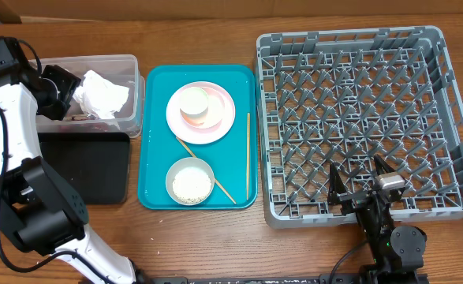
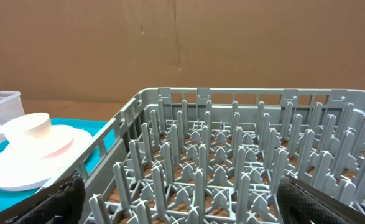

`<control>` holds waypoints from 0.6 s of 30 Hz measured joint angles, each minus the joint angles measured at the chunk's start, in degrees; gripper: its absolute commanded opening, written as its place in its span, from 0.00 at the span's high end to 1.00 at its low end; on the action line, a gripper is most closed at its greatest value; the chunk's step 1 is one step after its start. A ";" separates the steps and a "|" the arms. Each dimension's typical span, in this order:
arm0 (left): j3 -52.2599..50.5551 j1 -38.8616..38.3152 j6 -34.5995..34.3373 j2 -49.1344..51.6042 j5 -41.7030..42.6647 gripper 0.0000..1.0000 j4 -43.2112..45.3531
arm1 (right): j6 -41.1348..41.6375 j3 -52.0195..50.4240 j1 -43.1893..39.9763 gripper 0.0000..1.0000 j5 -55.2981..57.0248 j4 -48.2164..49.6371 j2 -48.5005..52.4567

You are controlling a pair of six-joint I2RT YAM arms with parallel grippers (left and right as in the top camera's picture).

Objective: Sort waste into correct bins and load items into the dishwasher
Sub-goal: 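Carry the red wrapper left and drop it into the clear bin, then swing the left gripper right over the rice bowl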

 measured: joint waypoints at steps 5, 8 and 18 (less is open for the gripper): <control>0.07 0.00 1.88 -3.98 5.97 0.70 -8.02 | -0.02 0.00 0.02 0.00 0.02 0.02 0.00; 0.52 -0.52 3.85 -9.20 8.70 0.71 -18.36 | 0.00 0.00 0.02 0.00 0.00 0.04 0.00; 0.81 -18.34 16.63 -15.89 7.78 0.86 -38.21 | -0.02 0.00 0.02 0.00 0.02 0.02 0.00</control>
